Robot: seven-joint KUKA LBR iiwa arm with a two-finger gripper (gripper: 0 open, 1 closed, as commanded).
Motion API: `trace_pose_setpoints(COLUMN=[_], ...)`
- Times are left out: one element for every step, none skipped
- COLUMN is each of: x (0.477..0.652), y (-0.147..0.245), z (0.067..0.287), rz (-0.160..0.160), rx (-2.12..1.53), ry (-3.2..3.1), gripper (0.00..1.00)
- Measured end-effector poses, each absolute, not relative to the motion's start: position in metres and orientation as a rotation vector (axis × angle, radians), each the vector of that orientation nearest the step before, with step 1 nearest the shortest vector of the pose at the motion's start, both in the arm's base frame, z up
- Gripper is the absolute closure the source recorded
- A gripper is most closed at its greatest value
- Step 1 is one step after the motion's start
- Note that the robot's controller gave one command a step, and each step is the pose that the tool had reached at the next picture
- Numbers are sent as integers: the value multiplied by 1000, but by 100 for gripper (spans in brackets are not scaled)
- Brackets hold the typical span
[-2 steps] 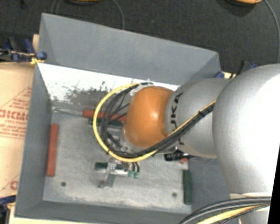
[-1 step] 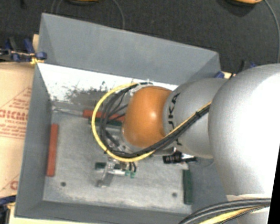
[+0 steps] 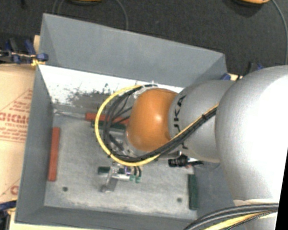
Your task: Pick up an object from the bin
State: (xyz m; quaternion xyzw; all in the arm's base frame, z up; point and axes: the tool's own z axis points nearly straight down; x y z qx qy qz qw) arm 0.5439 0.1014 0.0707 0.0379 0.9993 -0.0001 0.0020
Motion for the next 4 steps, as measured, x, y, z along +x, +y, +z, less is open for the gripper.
trace_pose_setpoints(x=[545,545,543,542], y=[102,102,102,101], z=[71,71,76,97], rz=[3,3,1,-1], rx=[148,148,149,150], ry=[3134,3134,3140,3146], gripper=[100,100,100,100])
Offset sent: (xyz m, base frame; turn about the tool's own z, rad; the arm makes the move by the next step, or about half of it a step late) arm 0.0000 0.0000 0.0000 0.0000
